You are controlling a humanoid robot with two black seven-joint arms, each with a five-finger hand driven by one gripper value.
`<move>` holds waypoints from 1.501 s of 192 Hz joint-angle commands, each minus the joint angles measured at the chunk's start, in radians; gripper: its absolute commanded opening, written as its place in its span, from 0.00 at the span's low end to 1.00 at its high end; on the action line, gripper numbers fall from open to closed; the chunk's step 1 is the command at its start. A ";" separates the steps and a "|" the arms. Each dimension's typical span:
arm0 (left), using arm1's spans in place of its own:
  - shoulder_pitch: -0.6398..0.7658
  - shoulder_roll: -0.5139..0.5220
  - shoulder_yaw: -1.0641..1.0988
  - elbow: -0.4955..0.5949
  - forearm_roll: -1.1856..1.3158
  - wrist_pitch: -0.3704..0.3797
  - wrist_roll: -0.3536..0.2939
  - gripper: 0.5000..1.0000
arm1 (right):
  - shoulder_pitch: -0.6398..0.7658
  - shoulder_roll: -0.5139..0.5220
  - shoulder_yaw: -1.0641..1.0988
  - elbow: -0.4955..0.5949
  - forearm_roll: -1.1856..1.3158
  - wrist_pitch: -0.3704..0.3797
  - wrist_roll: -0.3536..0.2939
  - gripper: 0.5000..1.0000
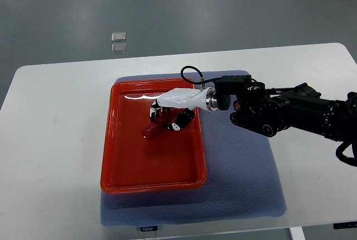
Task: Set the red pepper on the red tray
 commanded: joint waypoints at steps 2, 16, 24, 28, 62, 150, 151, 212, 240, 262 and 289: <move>0.000 0.000 0.000 0.001 -0.001 0.000 0.000 1.00 | -0.002 0.000 0.000 0.001 0.009 0.003 -0.001 0.68; 0.000 0.000 0.000 0.001 -0.001 0.001 0.000 1.00 | -0.002 0.000 0.009 0.001 0.018 0.004 0.000 0.72; 0.000 0.000 0.000 0.001 -0.001 0.000 0.000 1.00 | -0.002 0.000 0.010 0.001 0.021 0.007 0.003 0.73; 0.000 0.000 0.000 0.001 0.001 0.000 0.000 1.00 | -0.002 0.000 0.012 0.001 0.024 0.007 0.005 0.74; 0.000 0.000 -0.001 0.001 -0.001 0.000 0.000 1.00 | 0.003 -0.009 0.122 0.004 0.165 0.098 0.006 0.81; 0.000 0.000 0.000 0.001 -0.001 0.000 0.000 1.00 | -0.092 -0.201 0.498 -0.001 0.782 0.351 -0.093 0.82; 0.000 0.000 0.000 0.001 -0.001 0.000 0.000 1.00 | -0.092 -0.201 0.498 -0.001 0.782 0.351 -0.094 0.82; 0.000 0.000 0.000 0.001 -0.001 0.000 0.000 1.00 | -0.279 -0.196 0.693 -0.013 1.334 0.354 -0.305 0.83; 0.000 0.000 0.000 0.001 0.001 0.000 0.000 1.00 | -0.352 -0.176 0.761 -0.013 1.423 0.354 -0.304 0.83; 0.000 0.000 0.000 0.001 -0.001 0.000 0.000 1.00 | -0.373 -0.173 0.813 -0.013 1.419 0.363 -0.298 0.83; 0.000 0.000 0.000 0.001 -0.001 0.000 0.000 1.00 | -0.375 -0.179 0.811 -0.013 1.411 0.368 -0.298 0.83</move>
